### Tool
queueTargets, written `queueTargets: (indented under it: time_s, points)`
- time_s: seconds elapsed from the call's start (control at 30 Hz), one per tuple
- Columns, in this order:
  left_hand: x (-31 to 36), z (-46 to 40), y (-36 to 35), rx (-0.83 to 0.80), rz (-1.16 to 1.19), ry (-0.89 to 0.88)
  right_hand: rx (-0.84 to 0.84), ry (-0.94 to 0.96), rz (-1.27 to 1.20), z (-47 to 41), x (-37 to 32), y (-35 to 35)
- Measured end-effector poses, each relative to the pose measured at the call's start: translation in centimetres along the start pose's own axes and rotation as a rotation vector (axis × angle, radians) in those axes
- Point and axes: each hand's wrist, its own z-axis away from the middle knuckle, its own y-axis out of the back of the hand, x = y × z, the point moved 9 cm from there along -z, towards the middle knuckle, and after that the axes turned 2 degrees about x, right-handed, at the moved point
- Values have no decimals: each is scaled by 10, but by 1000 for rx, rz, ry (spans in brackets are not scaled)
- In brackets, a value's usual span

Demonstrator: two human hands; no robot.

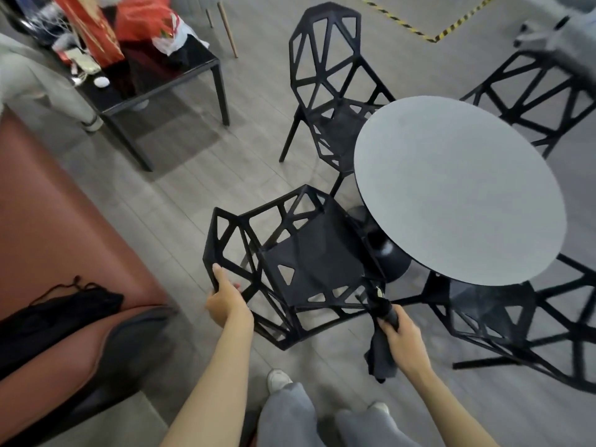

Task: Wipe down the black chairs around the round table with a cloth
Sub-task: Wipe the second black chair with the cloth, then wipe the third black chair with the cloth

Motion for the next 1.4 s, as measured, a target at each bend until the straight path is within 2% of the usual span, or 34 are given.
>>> queueTargets:
  time_s: [0.13,0.37,0.43,0.53,0.63,0.7,0.8,0.87,1.0,1.13,1.4]
  points:
    - [-6,20,5,10,-47,-93,64,-50,-74,6,18,22]
    - [-6,56,10,-22,-144,-248,64,-29,-138,23,38,60]
    - [-22,78,10,-10,-128,-213,53,-21,-160,29,46,74]
    - [-61,125,7,-15,-154,-70,15,-3,-190,35,62,100]
    - [-86,193,-13,-140,-199,-118,-9,-5,-254,38,82,134]
    - [-105,240,-36,-305,-272,-200,-6,4,-289,40,98,164]
    - [-136,304,-68,-541,-470,-304,6,-2,-332,47,127,212]
    - [-155,340,-84,-640,-602,-378,32,-17,-353,52,151,242]
    - [-200,416,-120,-781,-811,-554,121,-33,-402,62,205,310]
    - [-247,486,-148,-898,-916,-660,240,-109,-465,69,267,370]
    - [-308,576,-198,-1027,-1045,-744,428,-241,-636,68,351,439]
